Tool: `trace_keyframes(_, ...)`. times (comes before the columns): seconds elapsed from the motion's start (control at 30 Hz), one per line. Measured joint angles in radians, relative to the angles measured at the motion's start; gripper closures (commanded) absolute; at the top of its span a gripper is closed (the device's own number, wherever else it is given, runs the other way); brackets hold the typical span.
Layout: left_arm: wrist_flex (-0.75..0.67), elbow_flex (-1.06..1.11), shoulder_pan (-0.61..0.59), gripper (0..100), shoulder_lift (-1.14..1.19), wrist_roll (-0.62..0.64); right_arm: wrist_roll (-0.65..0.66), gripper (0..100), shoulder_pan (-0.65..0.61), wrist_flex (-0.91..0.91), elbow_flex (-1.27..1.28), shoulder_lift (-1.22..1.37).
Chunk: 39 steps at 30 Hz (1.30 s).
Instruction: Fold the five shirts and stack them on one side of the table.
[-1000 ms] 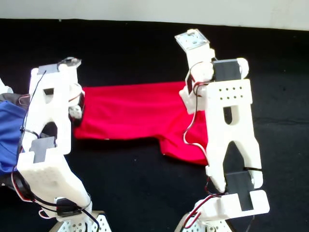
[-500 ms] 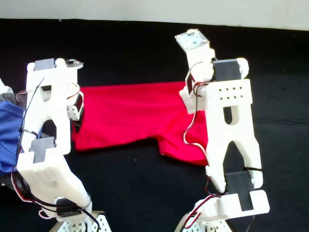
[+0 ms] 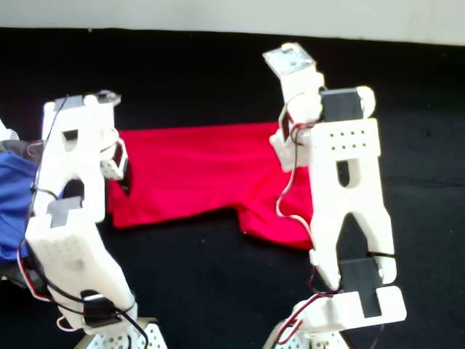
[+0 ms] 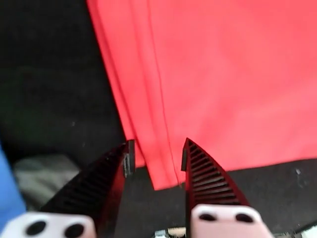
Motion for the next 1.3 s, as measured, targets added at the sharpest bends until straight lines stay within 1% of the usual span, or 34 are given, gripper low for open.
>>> trace_keyframes(0.07,-0.008,-0.026,0.000,89,0.032,0.000,0.000,99.3,0.000,0.000,0.000,0.000)
trace_keyframes(0.17,-0.011,-0.063,0.000,99,0.046,0.000,0.000,99.3,0.000,0.000,0.000,0.000)
trace_keyframes(0.2,-0.011,-0.071,0.000,99,0.046,0.000,0.000,99.3,0.000,0.000,0.000,0.000)
trace_keyframes(0.3,-0.011,-0.083,0.000,99,0.046,0.005,0.000,99.3,0.000,0.000,0.000,0.000)
trace_keyframes(0.57,-0.003,-0.083,0.026,99,0.049,0.091,0.000,99.3,0.000,0.000,0.000,0.000)
trace_keyframes(0.63,0.006,-0.083,0.028,94,0.051,0.127,0.000,99.3,0.000,0.000,0.000,0.000)
trace_keyframes(0.77,0.058,-0.083,0.029,80,0.051,0.203,0.000,99.3,0.000,0.000,0.000,0.000)
trace_keyframes(0.8,0.064,-0.083,0.031,79,0.051,0.215,0.000,99.3,0.000,0.000,0.000,0.000)
trace_keyframes(1.0,0.071,-0.083,0.031,85,0.051,0.244,0.000,99.3,0.000,0.000,0.000,0.000)
trace_keyframes(1.17,0.068,-0.083,0.028,85,0.051,0.267,0.000,99.3,0.000,0.000,0.000,0.000)
trace_keyframes(1.3,0.018,-0.058,0.012,86,0.051,0.267,0.000,99.3,0.000,0.000,0.000,0.000)
